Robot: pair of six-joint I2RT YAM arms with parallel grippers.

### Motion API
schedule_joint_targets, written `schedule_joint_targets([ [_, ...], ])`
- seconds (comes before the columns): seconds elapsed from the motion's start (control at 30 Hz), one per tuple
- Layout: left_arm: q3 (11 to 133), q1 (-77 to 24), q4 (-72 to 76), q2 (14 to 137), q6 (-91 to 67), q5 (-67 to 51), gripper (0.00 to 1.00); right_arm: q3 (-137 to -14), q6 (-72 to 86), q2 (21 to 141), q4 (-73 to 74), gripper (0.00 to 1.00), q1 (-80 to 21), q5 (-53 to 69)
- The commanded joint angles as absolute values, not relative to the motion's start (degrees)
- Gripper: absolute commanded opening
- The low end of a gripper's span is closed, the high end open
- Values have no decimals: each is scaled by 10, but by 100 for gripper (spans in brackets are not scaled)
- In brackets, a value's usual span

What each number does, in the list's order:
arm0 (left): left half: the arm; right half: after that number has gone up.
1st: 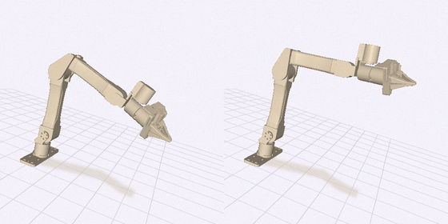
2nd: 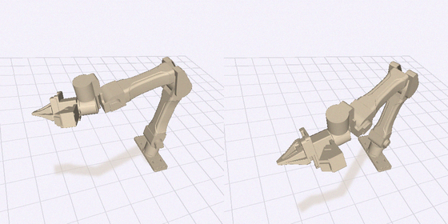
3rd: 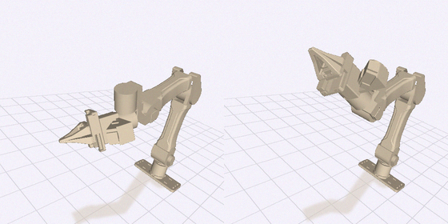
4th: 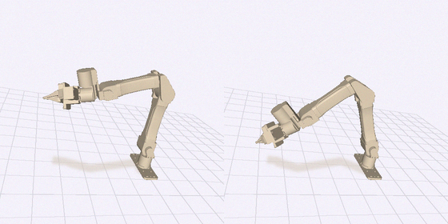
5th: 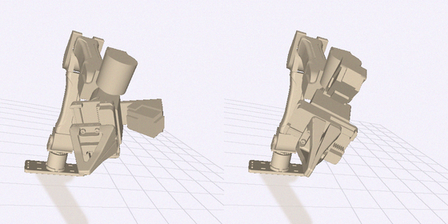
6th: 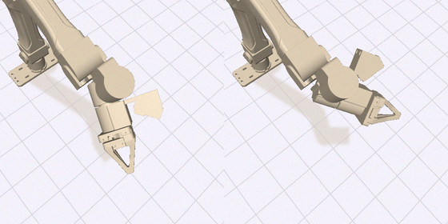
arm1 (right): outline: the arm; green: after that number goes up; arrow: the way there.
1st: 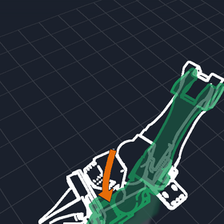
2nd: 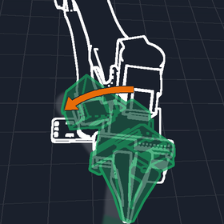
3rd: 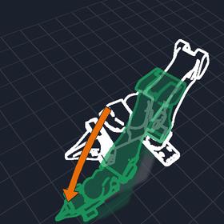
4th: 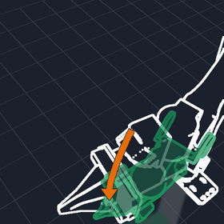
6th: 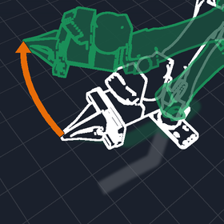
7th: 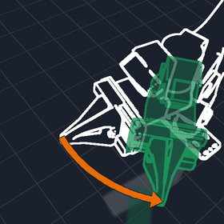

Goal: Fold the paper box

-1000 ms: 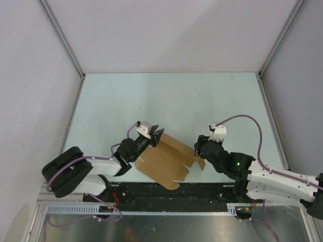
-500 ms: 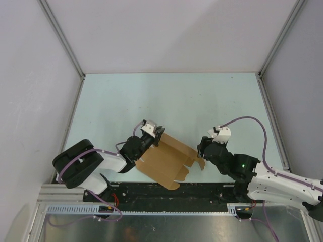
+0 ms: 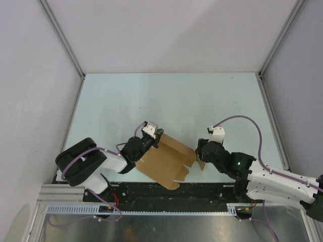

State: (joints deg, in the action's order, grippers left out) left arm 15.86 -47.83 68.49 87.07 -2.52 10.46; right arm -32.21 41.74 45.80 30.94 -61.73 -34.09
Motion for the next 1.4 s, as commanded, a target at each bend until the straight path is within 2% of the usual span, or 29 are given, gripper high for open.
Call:
schedule_joint_targets([
  [0.0, 149, -481, 710, 874, -12, 102, 13, -323, 407, 464, 288, 61, -608, -336],
  [0.43, 150, -481, 719, 891, -17, 98, 11, -321, 391, 488, 280, 49, -604, -301],
  [0.67, 150, -482, 722, 885, -12, 103, 11, -322, 386, 496, 283, 38, -604, -287],
  [1.0, 152, -482, 722, 875, -10, 103, 11, -322, 385, 506, 297, 37, -604, -269],
  [1.23, 151, -481, 722, 871, -7, 107, 11, -321, 406, 497, 327, 47, -614, -268],
  [1.37, 151, -481, 722, 871, -7, 109, 11, -321, 419, 499, 341, 46, -624, -268],
])
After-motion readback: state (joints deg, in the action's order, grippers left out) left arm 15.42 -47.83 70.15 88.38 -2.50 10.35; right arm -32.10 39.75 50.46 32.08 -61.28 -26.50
